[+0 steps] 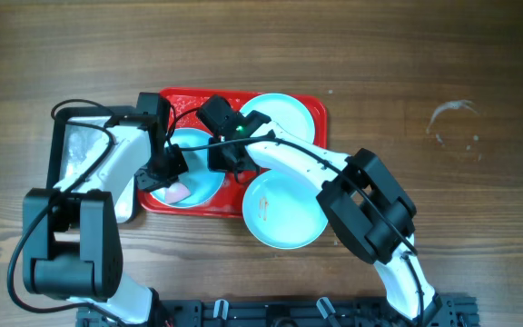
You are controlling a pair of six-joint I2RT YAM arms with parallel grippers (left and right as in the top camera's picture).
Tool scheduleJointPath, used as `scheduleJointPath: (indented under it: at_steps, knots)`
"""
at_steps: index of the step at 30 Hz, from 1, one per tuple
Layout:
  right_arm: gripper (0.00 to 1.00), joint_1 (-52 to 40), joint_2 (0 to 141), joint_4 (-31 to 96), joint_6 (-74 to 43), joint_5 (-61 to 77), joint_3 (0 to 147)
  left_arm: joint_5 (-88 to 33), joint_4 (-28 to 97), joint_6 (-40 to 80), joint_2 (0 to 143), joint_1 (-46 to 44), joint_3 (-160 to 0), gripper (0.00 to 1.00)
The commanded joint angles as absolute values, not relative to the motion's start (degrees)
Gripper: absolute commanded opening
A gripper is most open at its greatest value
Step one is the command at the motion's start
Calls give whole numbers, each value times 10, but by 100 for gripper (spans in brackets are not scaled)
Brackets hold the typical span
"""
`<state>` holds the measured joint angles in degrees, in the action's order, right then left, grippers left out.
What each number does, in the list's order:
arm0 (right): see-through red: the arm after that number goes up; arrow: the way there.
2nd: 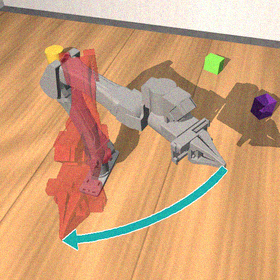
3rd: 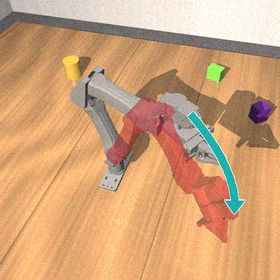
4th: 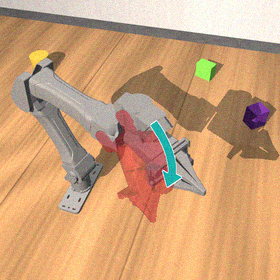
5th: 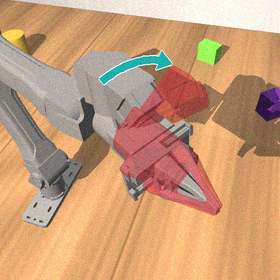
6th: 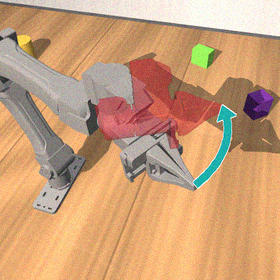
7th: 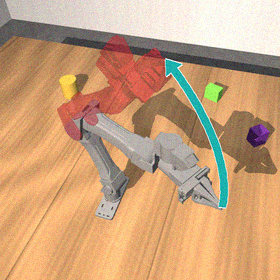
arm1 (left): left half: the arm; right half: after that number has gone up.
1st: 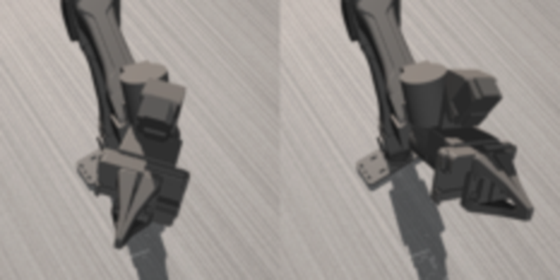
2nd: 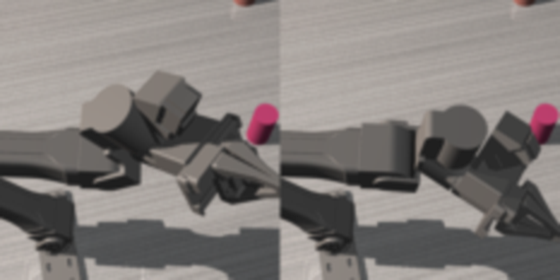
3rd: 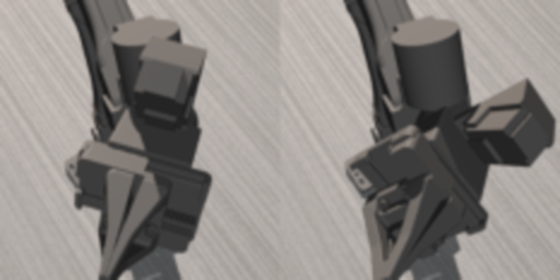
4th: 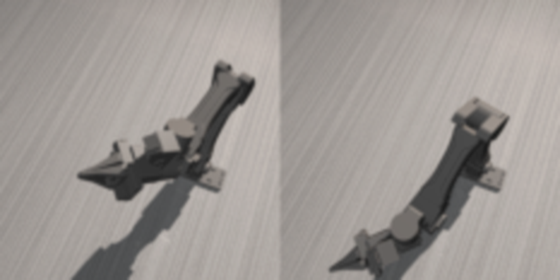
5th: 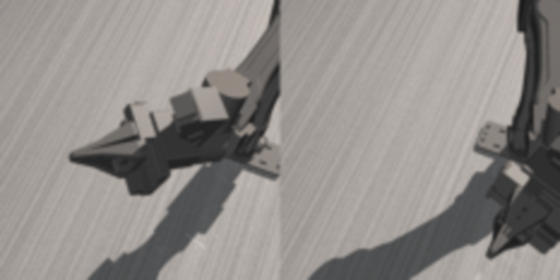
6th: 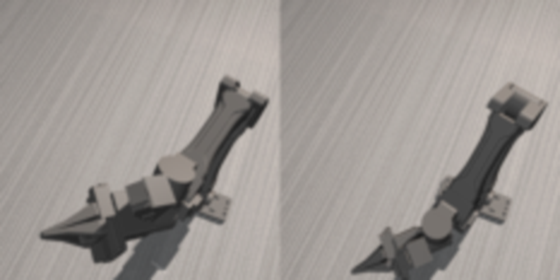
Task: Clean dirty plates on tray and stack at the side
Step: 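Scrub the held plate with the sponge in the left gripper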
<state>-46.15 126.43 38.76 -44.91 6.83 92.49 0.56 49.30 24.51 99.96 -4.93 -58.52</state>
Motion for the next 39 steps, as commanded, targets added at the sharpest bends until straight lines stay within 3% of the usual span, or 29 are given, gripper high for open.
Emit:
scheduleJointPath:
  at_steps: [1,6,10,14,18,29,34,39]
  knots:
    - [4,-461,1285,393,-450,65,925,32,456,227,1018,-46,-596,4]
    - [4,-461,1285,393,-450,65,925,172,355,230,1025,-46,-595,4]
    - [4,-461,1285,394,-449,65,925,211,293,229,1027,-46,-595,4]
    - [4,-461,1285,394,-449,65,925,179,289,229,1030,-48,-595,4]
    - [4,-460,1285,394,-450,65,925,29,388,227,1054,-48,-595,4]
    - [4,-461,1285,395,-450,65,925,-172,544,167,1074,-30,-639,4]
    - [4,-461,1285,395,-449,65,925,-155,572,150,1074,-12,-705,4]
    - [4,-461,1285,395,-449,65,925,-2,511,191,1084,-10,-695,4]
